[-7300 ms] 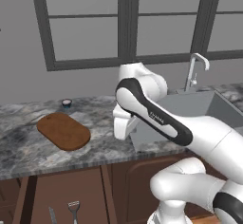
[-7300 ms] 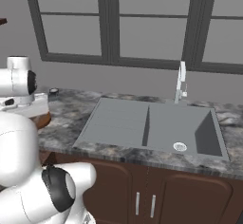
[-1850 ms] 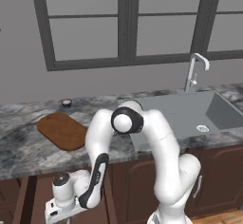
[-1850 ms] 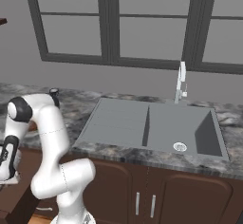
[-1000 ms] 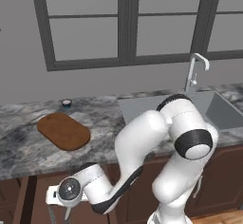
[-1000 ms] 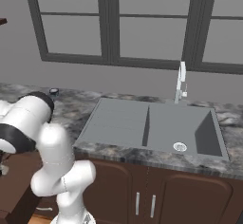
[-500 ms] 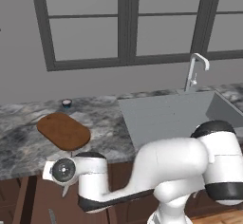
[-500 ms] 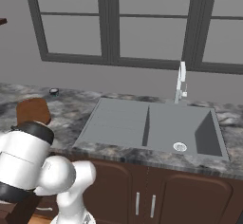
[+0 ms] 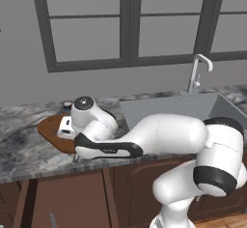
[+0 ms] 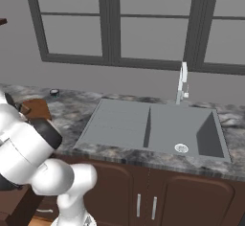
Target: Open the drawer on the left and place the cutting tools on the cutting board.
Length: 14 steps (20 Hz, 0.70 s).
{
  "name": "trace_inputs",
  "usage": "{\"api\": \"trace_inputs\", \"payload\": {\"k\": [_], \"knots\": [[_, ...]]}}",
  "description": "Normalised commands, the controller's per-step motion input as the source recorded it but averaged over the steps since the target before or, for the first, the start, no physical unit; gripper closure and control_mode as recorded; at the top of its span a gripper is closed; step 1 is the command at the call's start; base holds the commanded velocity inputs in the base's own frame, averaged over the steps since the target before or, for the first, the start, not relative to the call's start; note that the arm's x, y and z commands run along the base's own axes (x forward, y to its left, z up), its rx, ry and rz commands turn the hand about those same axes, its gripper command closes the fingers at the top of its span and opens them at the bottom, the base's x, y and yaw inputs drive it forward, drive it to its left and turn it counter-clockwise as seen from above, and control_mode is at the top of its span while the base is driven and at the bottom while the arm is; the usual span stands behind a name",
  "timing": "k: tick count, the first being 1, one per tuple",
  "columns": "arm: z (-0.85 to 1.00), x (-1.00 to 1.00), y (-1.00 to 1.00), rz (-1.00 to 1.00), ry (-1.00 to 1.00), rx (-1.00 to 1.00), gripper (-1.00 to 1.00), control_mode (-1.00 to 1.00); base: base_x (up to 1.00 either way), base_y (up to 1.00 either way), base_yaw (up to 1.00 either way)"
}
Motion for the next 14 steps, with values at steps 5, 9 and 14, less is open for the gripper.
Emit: {"api": "trace_inputs", "payload": {"k": [5,9,14], "knots": [[0.00,0.35,0.00,0.04,0.06,-0.01,1.00,-1.00,0.00,0.00,0.00],[0.00,0.55,0.07,0.03,0.00,0.00,1.00,-1.00,0.00,0.00,0.00],[0.00,0.74,0.07,0.03,0.00,0.00,1.00,-1.00,0.00,0.00,0.00]]}}
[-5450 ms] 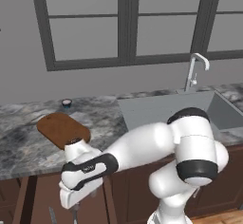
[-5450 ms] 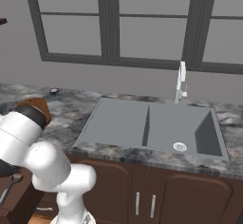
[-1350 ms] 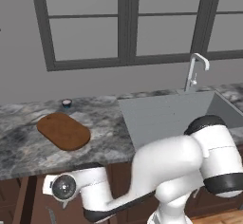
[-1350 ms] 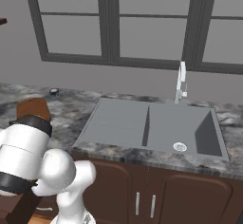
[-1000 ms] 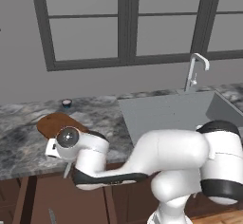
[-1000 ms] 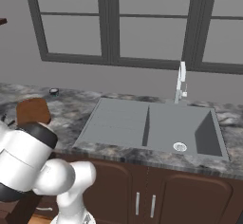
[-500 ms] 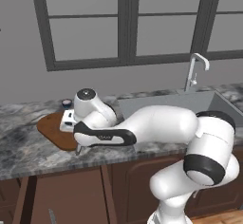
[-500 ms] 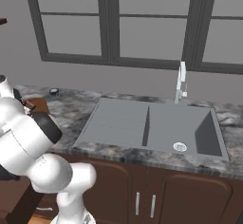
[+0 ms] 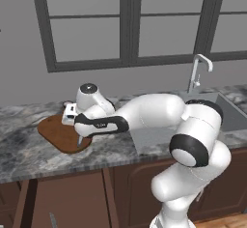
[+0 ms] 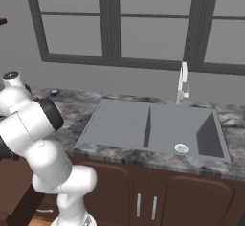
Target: Open the drawer on the left and place the cutting tools on the cutting board.
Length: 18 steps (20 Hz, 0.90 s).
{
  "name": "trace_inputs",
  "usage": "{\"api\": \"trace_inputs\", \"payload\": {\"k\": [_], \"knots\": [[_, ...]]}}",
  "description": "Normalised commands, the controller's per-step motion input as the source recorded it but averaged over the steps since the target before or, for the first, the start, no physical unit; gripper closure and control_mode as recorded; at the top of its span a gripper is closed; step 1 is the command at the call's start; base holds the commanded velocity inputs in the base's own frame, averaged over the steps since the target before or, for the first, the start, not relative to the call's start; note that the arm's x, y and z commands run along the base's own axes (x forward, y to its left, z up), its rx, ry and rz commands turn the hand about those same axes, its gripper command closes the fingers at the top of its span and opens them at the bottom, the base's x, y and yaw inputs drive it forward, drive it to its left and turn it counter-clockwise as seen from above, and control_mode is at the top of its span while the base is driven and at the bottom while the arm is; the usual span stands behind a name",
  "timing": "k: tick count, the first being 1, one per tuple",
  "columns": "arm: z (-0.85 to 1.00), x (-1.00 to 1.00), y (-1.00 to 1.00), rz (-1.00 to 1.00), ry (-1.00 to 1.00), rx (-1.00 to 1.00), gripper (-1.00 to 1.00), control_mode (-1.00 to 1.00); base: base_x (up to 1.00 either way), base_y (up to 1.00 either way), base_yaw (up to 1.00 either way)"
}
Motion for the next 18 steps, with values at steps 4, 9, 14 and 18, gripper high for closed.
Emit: {"api": "trace_inputs", "payload": {"k": [4,9,14,18], "knots": [[-0.05,0.54,0.34,0.00,0.00,0.00,1.00,-1.00,0.00,0.00,0.00],[-0.06,0.40,0.31,0.00,0.00,-0.03,1.00,-1.00,0.00,0.00,0.00],[-0.35,0.31,0.16,0.00,0.00,-0.08,1.00,-1.00,0.00,0.00,0.00],[-0.34,0.19,0.03,0.00,0.00,-0.07,1.00,-1.00,0.00,0.00,0.00]]}}
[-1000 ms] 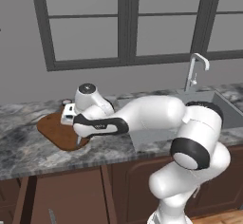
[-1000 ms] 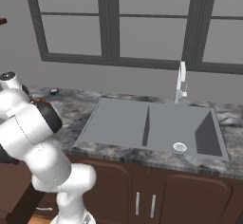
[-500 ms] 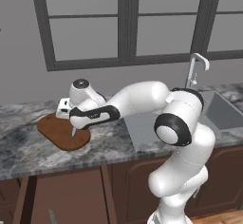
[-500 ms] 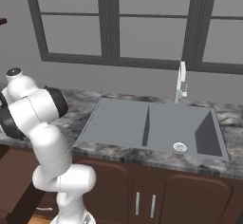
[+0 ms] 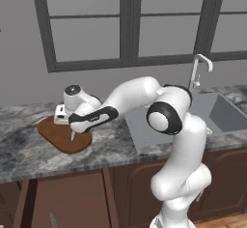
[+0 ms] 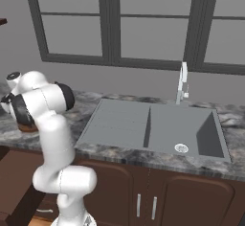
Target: Open the drawer on the left and place the cutting tools on the cutting board.
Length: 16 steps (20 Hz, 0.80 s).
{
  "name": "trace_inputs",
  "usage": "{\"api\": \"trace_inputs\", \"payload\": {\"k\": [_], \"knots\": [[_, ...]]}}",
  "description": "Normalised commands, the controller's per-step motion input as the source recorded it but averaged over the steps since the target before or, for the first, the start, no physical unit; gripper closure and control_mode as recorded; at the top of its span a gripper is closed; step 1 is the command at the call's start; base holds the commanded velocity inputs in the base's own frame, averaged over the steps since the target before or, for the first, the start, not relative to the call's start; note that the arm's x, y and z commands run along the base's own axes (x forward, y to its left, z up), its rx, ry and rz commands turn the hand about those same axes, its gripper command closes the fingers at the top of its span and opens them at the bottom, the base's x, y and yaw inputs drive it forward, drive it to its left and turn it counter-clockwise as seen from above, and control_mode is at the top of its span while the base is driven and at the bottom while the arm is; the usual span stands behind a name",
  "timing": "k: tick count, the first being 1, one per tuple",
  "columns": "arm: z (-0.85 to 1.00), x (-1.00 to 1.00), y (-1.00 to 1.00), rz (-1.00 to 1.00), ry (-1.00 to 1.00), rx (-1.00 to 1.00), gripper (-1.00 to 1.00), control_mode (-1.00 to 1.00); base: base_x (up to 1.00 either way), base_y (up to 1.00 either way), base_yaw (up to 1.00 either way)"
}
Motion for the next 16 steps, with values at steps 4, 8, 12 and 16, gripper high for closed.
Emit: {"api": "trace_inputs", "payload": {"k": [4,8,12,16], "knots": [[-0.21,0.23,0.02,0.00,0.00,-0.04,1.00,-1.00,0.00,0.00,0.00],[0.00,0.40,0.05,0.00,0.00,0.00,-1.00,-1.00,0.00,0.00,0.00],[0.00,0.08,0.00,0.00,0.01,0.00,-1.00,-1.00,0.00,0.00,0.00],[0.12,-0.04,0.00,0.00,0.00,0.00,-1.00,-1.00,0.00,0.00,0.00]]}}
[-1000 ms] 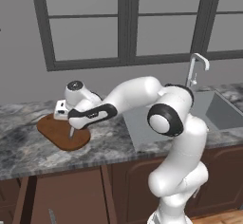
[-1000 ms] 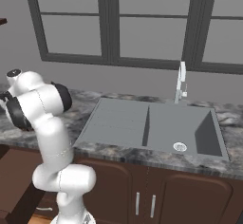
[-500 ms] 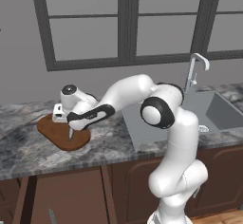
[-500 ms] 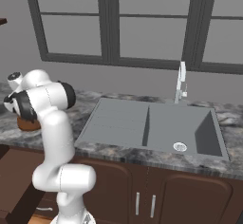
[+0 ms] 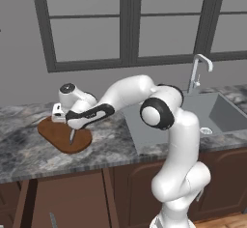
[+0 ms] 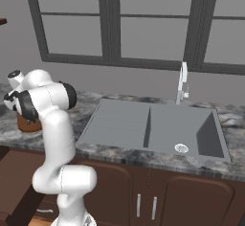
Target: Open the drawer on the left and place the cutting tools on the cutting board.
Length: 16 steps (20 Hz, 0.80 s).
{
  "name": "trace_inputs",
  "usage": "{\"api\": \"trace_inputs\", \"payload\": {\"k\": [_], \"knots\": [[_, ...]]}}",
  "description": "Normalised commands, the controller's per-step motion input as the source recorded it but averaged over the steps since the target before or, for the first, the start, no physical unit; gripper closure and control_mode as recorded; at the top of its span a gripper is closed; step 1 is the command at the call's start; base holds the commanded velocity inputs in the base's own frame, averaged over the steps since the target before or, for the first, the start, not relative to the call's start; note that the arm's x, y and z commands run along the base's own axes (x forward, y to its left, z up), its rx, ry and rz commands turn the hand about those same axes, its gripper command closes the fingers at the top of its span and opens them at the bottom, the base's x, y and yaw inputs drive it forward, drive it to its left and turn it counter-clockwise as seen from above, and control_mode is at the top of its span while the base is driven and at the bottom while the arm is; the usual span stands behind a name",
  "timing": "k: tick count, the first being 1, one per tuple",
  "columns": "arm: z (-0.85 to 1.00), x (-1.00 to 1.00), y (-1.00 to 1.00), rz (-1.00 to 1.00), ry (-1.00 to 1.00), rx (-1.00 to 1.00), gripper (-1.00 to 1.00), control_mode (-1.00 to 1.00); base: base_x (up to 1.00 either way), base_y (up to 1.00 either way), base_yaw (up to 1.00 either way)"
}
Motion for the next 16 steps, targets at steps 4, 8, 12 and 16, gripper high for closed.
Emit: {"api": "trace_inputs", "payload": {"k": [4,8,12,16], "knots": [[0.06,-0.90,-0.30,0.00,0.00,0.00,-1.00,-1.00,0.00,0.00,0.00],[-0.29,-1.00,-0.24,0.08,0.05,0.00,-1.00,-1.00,0.00,0.00,0.00],[0.33,-1.00,-0.01,0.12,0.06,0.01,-1.00,-1.00,0.00,0.00,0.00],[0.46,-1.00,0.01,0.11,0.16,0.00,-1.00,-1.00,0.00,0.00,0.00]]}}
